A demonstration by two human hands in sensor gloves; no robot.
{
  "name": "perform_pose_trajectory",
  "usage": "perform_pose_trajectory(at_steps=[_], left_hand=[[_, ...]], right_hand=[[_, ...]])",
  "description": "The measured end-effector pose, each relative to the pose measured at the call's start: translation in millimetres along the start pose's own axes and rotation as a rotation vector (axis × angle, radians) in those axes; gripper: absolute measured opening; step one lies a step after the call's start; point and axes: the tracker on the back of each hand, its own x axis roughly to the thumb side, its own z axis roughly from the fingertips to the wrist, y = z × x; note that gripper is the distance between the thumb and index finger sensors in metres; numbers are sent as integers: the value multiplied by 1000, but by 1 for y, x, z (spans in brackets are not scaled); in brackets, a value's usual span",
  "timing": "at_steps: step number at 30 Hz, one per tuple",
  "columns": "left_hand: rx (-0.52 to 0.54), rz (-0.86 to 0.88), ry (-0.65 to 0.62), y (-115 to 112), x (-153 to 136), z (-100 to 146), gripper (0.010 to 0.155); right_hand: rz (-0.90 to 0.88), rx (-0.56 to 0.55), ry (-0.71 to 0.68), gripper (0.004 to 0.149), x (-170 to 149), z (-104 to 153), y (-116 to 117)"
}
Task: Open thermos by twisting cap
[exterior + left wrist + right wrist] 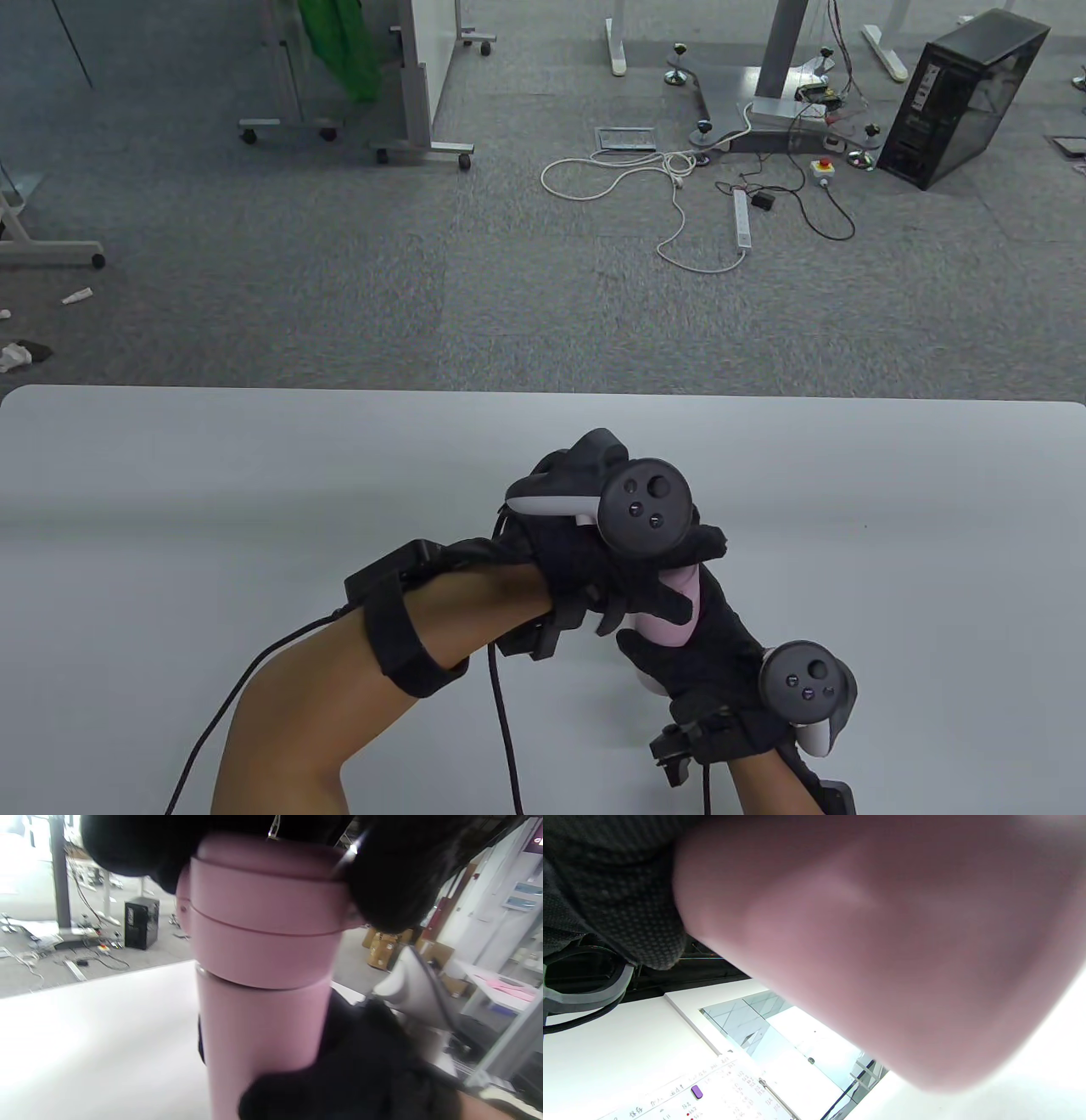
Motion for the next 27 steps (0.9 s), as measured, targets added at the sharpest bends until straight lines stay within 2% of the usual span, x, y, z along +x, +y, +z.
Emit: perform_pose_trajectory(at_steps=[4,10,13,16,18,23,27], left_hand=[[58,-60,55,0,-1,0,77],[64,-59,108,1,-2,-1,83],[-4,18,34,0,1,-1,82],[-51,125,-103,6,3,0,81],[-111,179,-117,9,5,0,79],[-107,121,-106,10,7,-1,70],[-62,26,-18,10,8,0,71]], right_hand=[[-10,16,-16,114,1,0,2],[-17,15,-22,114,1,0,2],[-10,1,-20,114,1,-1,-1],[-83,-25,-5,114,2,-1,-5],[-71,-36,-10,114,3,-1,-8],[-78,-34,-8,114,2,0,-7],[-37,-26,-15,114,3,0,-5]])
